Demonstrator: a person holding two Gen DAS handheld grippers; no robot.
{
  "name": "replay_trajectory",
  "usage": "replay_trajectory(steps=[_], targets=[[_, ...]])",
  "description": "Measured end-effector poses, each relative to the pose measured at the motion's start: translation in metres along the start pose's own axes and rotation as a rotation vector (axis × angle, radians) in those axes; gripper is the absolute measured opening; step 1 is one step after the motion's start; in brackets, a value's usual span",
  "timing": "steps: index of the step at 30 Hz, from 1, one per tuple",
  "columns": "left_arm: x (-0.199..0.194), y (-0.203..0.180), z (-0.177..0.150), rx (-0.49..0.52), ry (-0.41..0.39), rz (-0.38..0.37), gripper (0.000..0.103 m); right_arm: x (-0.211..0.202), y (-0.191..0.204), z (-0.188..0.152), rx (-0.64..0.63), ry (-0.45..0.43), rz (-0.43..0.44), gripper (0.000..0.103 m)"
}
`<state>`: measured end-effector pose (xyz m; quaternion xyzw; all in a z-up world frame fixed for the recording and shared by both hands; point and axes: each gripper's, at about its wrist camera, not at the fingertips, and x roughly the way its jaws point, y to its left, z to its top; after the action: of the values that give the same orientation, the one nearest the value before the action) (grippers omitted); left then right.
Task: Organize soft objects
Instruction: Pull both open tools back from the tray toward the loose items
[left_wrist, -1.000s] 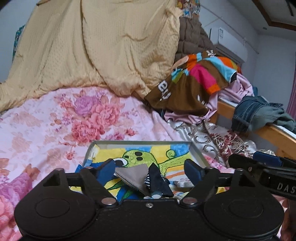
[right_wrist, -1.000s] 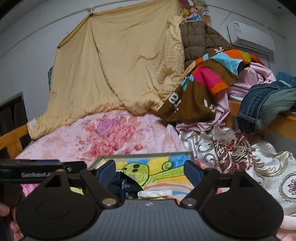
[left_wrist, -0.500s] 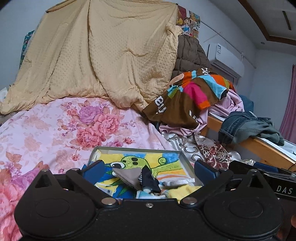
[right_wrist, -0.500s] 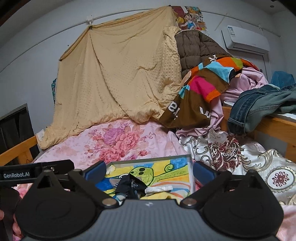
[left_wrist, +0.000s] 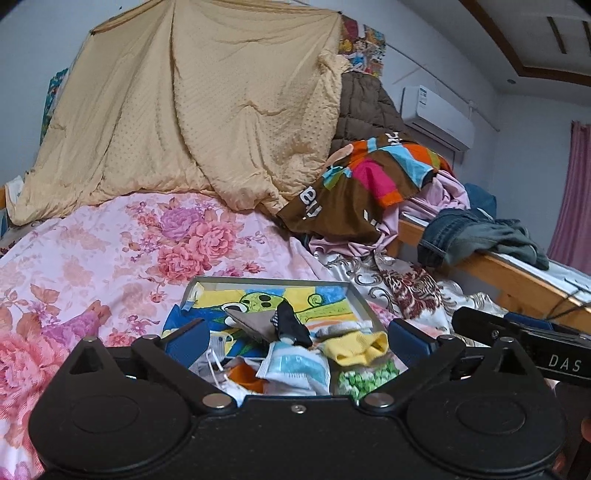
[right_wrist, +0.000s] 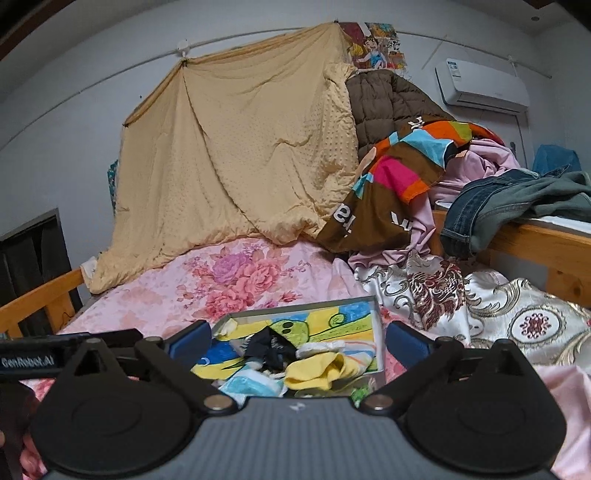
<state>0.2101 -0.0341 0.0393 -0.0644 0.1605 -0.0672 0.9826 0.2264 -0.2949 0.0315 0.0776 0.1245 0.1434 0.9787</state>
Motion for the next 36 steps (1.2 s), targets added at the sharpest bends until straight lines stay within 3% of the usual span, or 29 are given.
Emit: replay_trajectory(steps=[10, 21, 28, 36], targets=[[-0.031, 0.006, -0.030, 0.030, 0.008, -0.024, 0.102, -0.033, 0.023, -0.043, -0.051, 0.033, -0.009, 0.103], [-0.051, 0.039, -0.056, -0.052, 0.052, 0.048, 0.102, -0.058, 0.012, -0.062, 0.035, 0.041, -0.070, 0.103], [-0.057, 0.056, -0.075, -0.071, 0.082, 0.061, 0.102, -0.060, 0.019, -0.079, 0.054, 0.108, -0.063, 0.103], [-0.049, 0.077, -0.094, -0.072, 0.107, 0.091, 0.102, -0.030, 0.034, -0.095, 0.016, 0.178, -0.017, 0.103]])
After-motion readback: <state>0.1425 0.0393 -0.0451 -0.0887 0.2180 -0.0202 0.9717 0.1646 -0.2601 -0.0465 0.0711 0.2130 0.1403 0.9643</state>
